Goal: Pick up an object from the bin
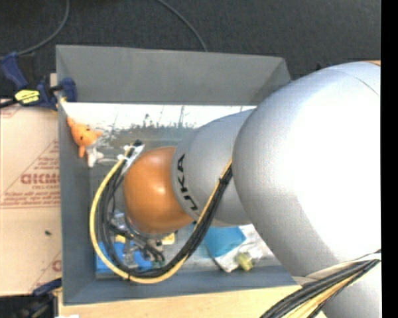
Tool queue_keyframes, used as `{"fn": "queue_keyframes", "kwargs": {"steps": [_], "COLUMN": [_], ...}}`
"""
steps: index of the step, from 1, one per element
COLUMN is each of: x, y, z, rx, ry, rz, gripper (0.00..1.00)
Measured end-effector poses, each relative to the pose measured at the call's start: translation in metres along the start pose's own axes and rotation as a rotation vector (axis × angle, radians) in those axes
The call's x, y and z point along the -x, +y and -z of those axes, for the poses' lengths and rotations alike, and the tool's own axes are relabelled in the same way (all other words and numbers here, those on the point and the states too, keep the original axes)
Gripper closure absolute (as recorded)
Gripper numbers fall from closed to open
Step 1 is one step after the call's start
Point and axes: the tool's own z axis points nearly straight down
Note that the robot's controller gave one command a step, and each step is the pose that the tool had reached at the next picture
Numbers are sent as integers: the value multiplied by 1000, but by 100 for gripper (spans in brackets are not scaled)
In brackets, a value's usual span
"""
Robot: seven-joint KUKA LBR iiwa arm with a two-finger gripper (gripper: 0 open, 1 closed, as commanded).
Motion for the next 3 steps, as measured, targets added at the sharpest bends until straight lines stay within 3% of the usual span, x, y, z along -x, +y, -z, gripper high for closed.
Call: {"fn": "queue_keyframes", "kwargs": {"steps": [1, 3], "x": [-1, -2], "y": [15, 15], "z": [-2, 2], "rx": [-3, -3], "ry": [20, 23], "rz": [199, 197], "gripper": [100, 100]}}
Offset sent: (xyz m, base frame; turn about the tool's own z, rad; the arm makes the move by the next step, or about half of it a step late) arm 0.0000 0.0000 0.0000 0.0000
